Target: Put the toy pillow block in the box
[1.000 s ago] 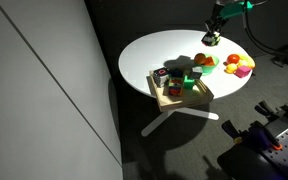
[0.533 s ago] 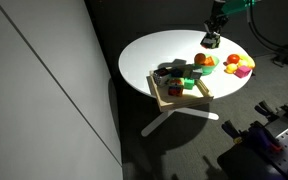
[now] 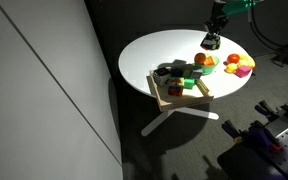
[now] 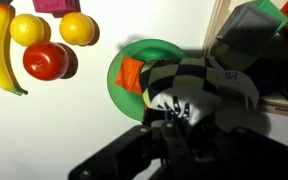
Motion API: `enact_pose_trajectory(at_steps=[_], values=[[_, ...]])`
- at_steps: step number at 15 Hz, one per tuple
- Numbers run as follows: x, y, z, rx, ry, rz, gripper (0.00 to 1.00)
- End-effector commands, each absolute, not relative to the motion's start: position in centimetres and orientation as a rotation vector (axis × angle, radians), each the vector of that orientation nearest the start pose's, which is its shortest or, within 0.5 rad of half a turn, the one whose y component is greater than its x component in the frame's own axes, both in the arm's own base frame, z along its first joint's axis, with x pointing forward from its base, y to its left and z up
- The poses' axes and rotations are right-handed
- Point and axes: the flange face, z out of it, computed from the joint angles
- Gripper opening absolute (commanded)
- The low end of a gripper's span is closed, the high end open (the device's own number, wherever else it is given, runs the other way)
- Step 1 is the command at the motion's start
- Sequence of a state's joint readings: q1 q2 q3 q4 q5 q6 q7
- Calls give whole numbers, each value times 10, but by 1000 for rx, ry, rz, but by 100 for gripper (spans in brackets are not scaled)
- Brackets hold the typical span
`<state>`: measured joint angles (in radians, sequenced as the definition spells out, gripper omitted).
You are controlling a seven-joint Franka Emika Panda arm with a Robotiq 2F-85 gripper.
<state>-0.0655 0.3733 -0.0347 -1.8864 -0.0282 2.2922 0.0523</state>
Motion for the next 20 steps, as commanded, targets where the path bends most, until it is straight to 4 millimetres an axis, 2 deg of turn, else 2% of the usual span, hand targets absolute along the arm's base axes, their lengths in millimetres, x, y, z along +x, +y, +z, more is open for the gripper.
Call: enact_pose_trajectory(at_steps=[1,6,7,9,13,20], values=[[629,-63,313,-3169,209,-49,17],[629,-63,313,-3169,209,-49,17],[630,-60,313,-3169,202,-51,5],[630,-50,312,-3172,180,-53,5],[630,-21,316,-3178,100,-72,5],[632,46,320,-3207,-95,-185,5]])
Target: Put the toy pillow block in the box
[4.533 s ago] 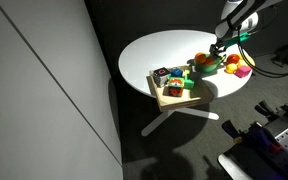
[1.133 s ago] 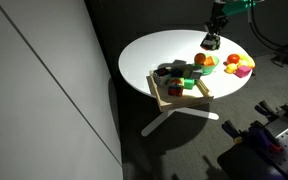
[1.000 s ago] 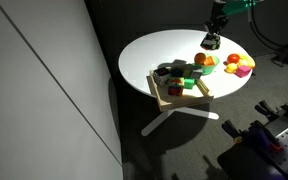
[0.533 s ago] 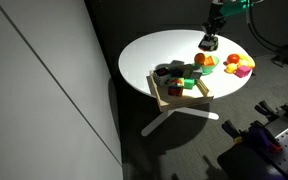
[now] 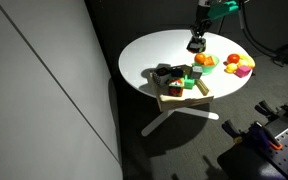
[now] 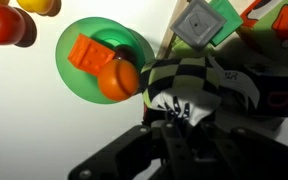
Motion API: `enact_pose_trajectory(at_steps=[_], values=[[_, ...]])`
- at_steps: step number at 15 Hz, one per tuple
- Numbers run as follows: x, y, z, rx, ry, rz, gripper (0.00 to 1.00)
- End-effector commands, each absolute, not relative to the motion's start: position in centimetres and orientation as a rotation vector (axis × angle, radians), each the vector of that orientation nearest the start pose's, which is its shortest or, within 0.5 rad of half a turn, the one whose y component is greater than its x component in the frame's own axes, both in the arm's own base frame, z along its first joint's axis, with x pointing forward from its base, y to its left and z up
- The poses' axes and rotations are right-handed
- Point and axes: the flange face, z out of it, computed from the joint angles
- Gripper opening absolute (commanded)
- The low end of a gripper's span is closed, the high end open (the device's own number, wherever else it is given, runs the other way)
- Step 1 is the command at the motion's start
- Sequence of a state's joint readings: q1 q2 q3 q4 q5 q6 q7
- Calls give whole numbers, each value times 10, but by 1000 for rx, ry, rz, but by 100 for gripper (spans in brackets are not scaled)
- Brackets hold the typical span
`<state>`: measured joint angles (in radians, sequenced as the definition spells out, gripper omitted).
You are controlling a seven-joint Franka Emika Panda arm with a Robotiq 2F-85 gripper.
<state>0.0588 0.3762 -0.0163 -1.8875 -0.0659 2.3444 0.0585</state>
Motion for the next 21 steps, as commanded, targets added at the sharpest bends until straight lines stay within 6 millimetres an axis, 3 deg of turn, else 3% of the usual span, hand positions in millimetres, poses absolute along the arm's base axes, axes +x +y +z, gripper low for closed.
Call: enact_pose_trajectory(at_steps=[1,6,11,16,21], values=[[632,54,320,-3208,-119,-201,5],[625,93,315,-3199,-250,-246,5],[610,118,298,-3179,-342,-252,6],[597,132,276,-3167,-398,-241,6],[587,130,257,-3164,-403,-245,7]])
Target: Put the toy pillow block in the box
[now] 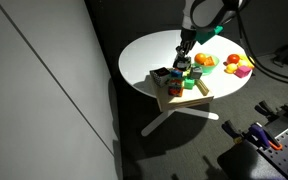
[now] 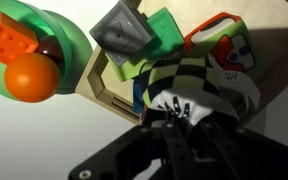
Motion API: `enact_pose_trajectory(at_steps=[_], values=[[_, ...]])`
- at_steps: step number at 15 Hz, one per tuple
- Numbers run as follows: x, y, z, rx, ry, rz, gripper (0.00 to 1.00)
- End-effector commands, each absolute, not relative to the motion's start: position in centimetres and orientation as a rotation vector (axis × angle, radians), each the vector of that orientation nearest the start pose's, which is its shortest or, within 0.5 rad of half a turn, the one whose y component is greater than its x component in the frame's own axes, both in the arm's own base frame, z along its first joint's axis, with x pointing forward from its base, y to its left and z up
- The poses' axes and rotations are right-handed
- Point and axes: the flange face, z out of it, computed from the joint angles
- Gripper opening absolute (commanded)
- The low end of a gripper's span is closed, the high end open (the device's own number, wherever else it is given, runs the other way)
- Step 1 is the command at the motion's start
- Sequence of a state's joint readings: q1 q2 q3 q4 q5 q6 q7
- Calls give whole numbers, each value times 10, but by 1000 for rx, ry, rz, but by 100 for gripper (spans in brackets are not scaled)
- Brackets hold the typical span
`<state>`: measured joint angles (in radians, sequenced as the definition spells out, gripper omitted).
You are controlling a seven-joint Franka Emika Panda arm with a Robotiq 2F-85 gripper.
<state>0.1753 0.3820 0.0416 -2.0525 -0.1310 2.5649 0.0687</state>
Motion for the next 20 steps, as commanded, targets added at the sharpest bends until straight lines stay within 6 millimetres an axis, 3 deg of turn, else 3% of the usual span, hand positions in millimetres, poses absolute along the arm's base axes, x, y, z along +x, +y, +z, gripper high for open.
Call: enact_pose_trajectory(at_steps=[1,2,6,10,20], values=[[586,129,253,-3164,-400,-239,41],[584,128,249,-3163,-397,-229,42],[581,124,241,-3172,-384,-200,73],[581,122,248,-3166,-366,-212,100],[583,122,282,-3142,-284,-280,100]])
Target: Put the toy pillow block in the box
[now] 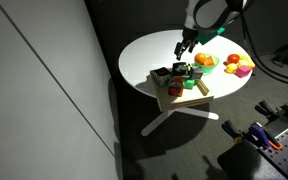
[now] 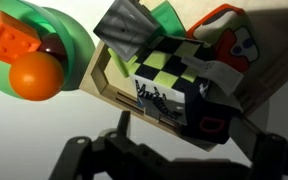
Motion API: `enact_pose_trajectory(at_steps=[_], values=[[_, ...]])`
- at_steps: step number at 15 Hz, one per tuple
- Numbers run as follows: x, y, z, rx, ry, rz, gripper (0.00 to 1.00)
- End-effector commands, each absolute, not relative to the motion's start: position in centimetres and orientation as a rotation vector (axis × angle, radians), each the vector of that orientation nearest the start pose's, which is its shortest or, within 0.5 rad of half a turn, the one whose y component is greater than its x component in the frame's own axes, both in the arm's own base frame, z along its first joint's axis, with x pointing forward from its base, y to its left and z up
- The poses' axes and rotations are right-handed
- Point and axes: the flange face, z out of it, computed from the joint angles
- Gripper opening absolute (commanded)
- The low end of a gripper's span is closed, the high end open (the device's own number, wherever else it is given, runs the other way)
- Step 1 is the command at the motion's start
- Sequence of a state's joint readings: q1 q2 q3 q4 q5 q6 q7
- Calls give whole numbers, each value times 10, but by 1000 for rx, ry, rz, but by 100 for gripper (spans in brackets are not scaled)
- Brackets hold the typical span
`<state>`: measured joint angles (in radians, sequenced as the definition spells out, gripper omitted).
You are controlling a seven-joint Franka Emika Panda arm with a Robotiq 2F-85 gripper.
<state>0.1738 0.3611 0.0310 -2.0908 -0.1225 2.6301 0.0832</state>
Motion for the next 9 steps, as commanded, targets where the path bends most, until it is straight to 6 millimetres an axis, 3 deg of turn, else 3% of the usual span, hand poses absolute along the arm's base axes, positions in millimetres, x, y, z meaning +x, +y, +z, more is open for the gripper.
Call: enact_pose_trajectory(at_steps=[1,9], values=[[581,121,284,-3147,-270,-260,100],[548,113,317,-3199,-247,95,100]])
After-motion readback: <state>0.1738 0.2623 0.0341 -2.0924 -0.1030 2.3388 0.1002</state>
